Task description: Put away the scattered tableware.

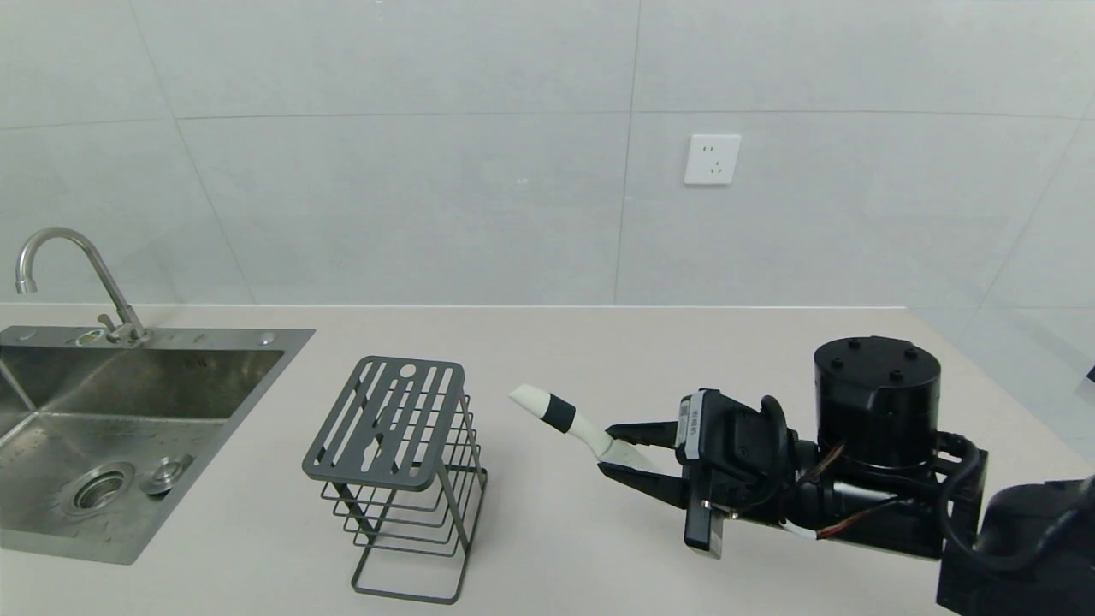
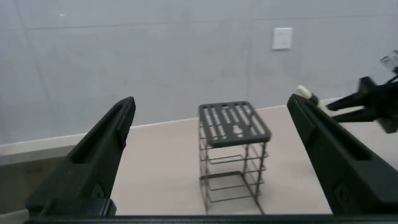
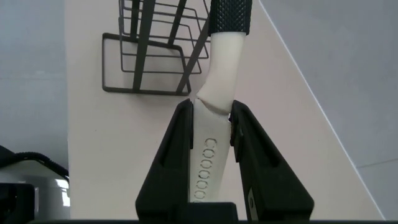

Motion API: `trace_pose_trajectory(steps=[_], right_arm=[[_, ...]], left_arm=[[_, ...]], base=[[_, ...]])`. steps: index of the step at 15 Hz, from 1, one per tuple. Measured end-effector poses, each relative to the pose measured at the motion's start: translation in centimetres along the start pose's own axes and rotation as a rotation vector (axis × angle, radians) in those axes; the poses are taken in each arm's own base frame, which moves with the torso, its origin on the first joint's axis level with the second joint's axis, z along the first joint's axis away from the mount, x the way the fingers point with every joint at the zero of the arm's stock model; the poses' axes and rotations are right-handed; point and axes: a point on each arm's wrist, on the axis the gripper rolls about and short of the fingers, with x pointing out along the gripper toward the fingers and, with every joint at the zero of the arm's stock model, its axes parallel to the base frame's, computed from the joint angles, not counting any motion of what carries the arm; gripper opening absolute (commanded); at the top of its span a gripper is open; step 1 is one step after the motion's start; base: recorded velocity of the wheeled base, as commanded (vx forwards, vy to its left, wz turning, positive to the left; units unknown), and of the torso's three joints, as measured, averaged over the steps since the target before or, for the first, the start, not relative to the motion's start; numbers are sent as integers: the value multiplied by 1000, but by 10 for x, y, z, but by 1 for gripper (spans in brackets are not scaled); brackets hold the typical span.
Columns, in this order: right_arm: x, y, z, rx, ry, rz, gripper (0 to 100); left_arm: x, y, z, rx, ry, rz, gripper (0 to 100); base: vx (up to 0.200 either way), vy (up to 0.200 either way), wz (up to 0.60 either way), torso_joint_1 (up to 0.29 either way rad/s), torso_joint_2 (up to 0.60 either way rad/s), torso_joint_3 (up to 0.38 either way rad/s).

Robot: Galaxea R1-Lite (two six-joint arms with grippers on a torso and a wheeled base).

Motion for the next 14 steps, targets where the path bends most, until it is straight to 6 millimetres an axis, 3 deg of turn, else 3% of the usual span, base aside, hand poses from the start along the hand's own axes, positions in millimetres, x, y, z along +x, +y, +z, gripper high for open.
trace_pose_trajectory(steps=[7, 11, 14], right_arm=[[-14, 0, 9, -14, -30, -23, 0], [-15, -1, 10, -14, -33, -27, 0], [-17, -3, 8, -9, -26, -38, 0]], left_arm=[[58, 11, 40, -114, 148, -295, 100], [105, 10, 49, -484, 308, -393, 100], [133, 10, 42, -568, 395, -409, 100]], base=[[0, 0, 0, 0, 0, 0], [0, 0, 0, 0, 0, 0], [0, 0, 0, 0, 0, 0]])
